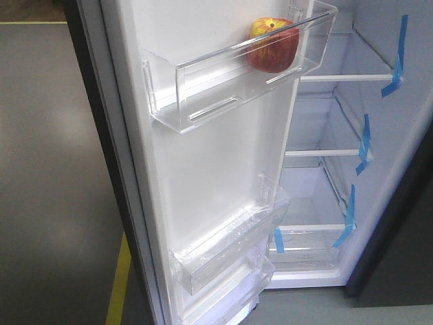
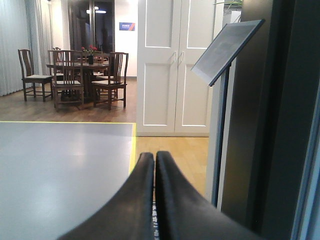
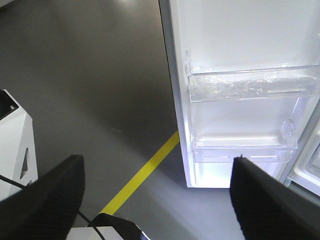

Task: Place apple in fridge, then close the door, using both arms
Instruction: 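Open the right gripper and withdraw it from the door bin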

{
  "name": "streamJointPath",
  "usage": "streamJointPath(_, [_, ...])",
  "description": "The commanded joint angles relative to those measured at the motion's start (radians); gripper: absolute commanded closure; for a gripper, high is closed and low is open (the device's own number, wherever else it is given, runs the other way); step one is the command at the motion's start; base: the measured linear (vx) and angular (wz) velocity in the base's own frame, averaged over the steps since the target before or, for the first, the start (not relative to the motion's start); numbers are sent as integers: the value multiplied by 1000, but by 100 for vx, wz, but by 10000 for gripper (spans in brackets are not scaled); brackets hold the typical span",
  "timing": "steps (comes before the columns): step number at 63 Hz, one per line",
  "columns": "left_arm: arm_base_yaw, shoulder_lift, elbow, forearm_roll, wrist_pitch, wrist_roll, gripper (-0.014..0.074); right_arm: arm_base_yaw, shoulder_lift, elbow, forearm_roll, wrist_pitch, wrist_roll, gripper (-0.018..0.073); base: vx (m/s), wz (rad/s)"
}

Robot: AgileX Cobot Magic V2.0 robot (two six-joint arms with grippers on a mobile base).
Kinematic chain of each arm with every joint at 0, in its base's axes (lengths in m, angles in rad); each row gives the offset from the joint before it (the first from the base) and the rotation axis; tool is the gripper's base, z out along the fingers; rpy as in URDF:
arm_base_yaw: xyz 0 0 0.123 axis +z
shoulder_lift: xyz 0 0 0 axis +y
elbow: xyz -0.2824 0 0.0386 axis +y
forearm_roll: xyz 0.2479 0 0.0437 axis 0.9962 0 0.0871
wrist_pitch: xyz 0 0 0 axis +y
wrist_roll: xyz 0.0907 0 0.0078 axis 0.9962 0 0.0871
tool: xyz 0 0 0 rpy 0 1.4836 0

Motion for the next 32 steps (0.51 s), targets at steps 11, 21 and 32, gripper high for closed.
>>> streamJointPath(11, [-7, 209, -324, 24, 84, 21, 603, 0, 17, -23, 26, -50, -4, -9, 0, 0])
streamJointPath(21, [-7, 384, -537, 41, 249, 24, 603, 0, 17, -23, 26, -50, -4, -9, 0, 0])
streamJointPath(32, [-7, 568, -697, 41, 341, 24, 603, 0, 17, -23, 26, -50, -4, -9, 0, 0])
